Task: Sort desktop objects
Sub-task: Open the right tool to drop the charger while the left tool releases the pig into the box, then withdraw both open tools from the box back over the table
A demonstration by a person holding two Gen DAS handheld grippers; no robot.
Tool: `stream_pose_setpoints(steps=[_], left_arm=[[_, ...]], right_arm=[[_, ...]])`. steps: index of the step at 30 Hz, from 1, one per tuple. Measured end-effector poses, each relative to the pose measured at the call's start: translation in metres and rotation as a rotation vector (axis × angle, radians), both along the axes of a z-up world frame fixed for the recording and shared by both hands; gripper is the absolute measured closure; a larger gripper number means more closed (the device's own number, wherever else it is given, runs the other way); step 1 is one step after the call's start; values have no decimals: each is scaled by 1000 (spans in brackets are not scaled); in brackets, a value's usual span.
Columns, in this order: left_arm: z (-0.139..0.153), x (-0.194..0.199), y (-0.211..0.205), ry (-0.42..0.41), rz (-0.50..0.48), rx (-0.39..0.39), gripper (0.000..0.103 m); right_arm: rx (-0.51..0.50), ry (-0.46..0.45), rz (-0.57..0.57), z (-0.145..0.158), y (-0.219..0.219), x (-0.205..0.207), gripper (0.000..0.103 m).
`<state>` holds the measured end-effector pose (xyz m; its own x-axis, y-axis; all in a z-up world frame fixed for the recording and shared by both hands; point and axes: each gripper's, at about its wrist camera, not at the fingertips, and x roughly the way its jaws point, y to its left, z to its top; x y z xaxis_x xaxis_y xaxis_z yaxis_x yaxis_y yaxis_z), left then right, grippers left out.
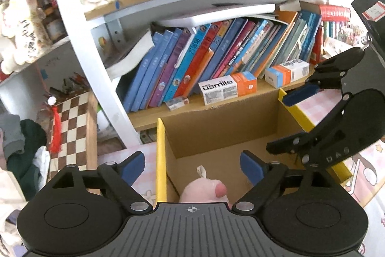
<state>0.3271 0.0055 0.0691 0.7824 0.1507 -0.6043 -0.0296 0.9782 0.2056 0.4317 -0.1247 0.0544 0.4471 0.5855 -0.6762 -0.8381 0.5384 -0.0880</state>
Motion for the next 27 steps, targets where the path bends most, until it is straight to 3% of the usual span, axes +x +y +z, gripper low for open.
stream_pose_setpoints(steps=[14,27], left_arm=[[21,-54,5,-102,5,-37,9],[16,-108,2,-117,-69,-44,8]], right_arm=[[95,-77,-126,26,-15,-57,21],[106,-120,-241,29,-25,-129,19]])
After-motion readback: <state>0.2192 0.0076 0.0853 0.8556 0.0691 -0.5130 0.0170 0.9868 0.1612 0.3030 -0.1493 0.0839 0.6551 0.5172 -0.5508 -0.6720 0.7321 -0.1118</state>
